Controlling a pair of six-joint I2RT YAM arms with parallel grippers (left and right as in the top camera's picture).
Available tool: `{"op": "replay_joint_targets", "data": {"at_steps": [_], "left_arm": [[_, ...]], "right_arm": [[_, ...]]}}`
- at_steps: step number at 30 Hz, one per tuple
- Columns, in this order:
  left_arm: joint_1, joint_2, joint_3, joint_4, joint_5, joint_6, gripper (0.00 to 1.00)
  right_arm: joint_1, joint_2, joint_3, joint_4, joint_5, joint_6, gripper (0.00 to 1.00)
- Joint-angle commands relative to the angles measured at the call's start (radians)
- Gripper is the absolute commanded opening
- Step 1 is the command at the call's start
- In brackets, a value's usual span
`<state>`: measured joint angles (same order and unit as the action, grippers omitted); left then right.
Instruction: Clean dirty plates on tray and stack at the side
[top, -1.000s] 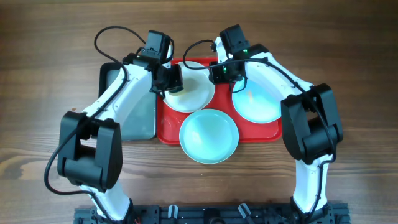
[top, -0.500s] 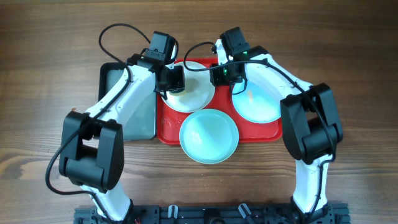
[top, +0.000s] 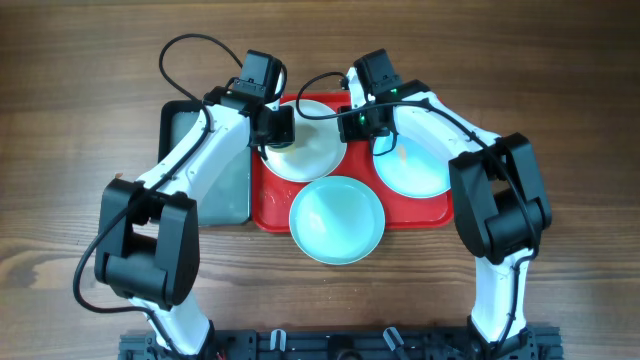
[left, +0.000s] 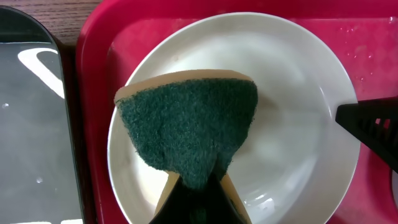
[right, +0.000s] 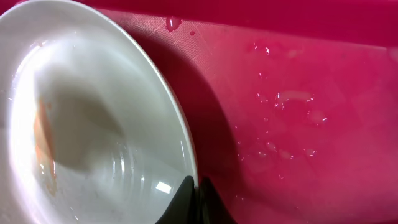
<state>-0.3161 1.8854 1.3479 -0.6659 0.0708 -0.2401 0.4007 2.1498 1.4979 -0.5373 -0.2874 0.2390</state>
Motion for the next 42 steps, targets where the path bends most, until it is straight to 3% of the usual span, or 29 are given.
{"op": "replay_joint_targets", "data": {"at_steps": [1,15,22,29,42], "left_arm": [[-0.001,0.010,0.010,0.002,-0.020,0.024,0.04],[-0.001,0.161,0.007,0.030,-0.017,-0.007,0.04],[-0.003,0.191,0.007,0.031,0.183,-0.006,0.04],[-0.003,0.191,0.007,0.038,0.289,-0.006,0.04],[-0.002,0.013,0.063,0.055,0.086,-0.006,0.04]], "right_arm": [[0.006,0.011,-0.006,0.002,0.010,0.000,0.04],[0.006,0.011,-0.007,0.001,0.010,-0.001,0.04],[0.006,0.011,-0.007,0.001,0.010,0.000,0.04],[0.006,0.011,-0.007,0.001,0.010,0.000,0.04],[0.006,0.011,-0.007,0.001,0.010,-0.001,0.04]]}}
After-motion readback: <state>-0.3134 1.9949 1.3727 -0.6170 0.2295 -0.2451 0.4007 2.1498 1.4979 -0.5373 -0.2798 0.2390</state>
